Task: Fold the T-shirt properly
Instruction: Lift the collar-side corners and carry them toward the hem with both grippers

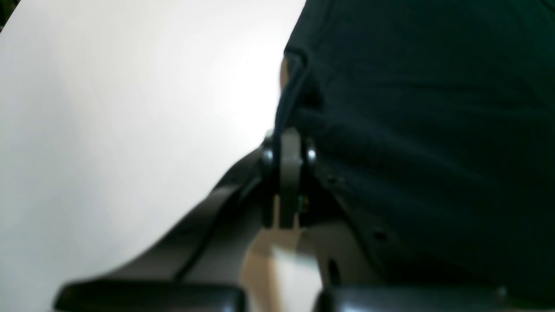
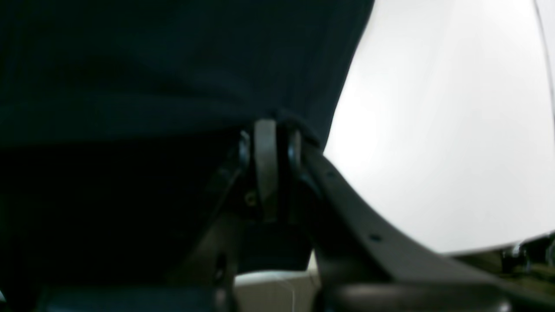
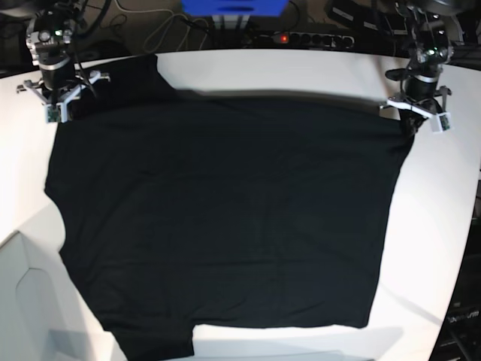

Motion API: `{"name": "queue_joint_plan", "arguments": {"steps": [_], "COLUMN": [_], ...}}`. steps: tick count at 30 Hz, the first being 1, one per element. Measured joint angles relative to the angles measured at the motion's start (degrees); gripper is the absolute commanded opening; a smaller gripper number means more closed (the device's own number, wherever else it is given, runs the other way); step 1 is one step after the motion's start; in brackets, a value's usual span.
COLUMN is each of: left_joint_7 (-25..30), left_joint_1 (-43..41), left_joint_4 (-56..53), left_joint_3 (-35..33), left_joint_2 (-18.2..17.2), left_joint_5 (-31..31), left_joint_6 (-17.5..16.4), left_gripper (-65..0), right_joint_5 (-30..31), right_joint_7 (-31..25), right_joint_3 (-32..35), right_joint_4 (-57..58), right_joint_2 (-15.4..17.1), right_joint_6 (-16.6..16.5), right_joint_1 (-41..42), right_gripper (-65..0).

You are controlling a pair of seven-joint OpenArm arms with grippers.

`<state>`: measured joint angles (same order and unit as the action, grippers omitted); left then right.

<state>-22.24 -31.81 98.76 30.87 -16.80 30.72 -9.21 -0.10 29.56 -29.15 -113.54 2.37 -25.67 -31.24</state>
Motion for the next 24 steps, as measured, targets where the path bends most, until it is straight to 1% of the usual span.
{"name": "queue_joint_plan", "arguments": {"steps": [5, 7, 9, 10, 12, 13, 15, 17, 20, 24], "left_joint_7": [-0.1, -0.1, -0.2, -0.3, -0.2, -0.2, -0.1, -0.3, -0.3, 0.0], "left_joint_1": [4.4, 6.4, 8.6, 9.9, 12.5, 14.2, 17.5, 21.4, 26.9, 32.9], "left_joint_4": [-0.2, -0.4, -1.4, -1.9, -2.5, -3.6, -6.6, -10.5, -15.7, -21.4], "left_joint_3": [0.0, -0.2, -0.4, -0.4, -0.4, -0.5, -0.6, -1.4, -4.0, -6.0], "left_joint_2": [0.1, 0.1, 0.2, 0.3, 0.3, 0.2, 0.2, 0.2, -0.3, -0.3], "left_joint_5": [-0.1, -0.2, -0.2, -0.2, -0.1, -0.1, -0.2, -0.4, -0.2, -0.4], "left_joint_6": [0.0, 0.0, 0.0, 0.1, 0.0, -0.1, -0.2, 0.5, -0.2, 0.4], "left_gripper": [-64.9, -64.9, -64.9, -64.9, -64.9, -64.9, -64.9, -64.9, -64.9, -64.9], "right_joint_5": [0.0, 0.2, -0.3, -0.6, 0.0, 0.0, 0.3, 0.2, -0.1, -0.2], "right_joint_7": [0.5, 0.6, 3.7, 5.5, 6.6, 7.3, 7.9, 7.9, 8.3, 8.3], "right_joint_3": [0.1, 0.7, 1.8, 2.7, 4.9, 6.1, 7.5, 9.0, 10.4, 10.6], "right_joint_4": [0.0, 0.0, 0.1, 0.3, 1.0, 2.0, 4.7, 8.7, 15.4, 22.8], "right_joint_2": [0.2, 1.1, 1.7, 2.4, 4.6, 5.7, 6.7, 7.6, 8.6, 9.3], "right_joint_6": [0.0, 0.0, 0.0, 0.0, 0.0, -0.1, -0.2, -0.4, -0.5, -0.5], "right_joint_1": [5.3, 7.8, 10.8, 12.3, 15.5, 17.7, 21.4, 25.1, 30.7, 38.0], "right_gripper": [-65.0, -65.0, -65.0, -65.0, -65.0, -65.0, -65.0, -65.0, -65.0, -65.0]}}
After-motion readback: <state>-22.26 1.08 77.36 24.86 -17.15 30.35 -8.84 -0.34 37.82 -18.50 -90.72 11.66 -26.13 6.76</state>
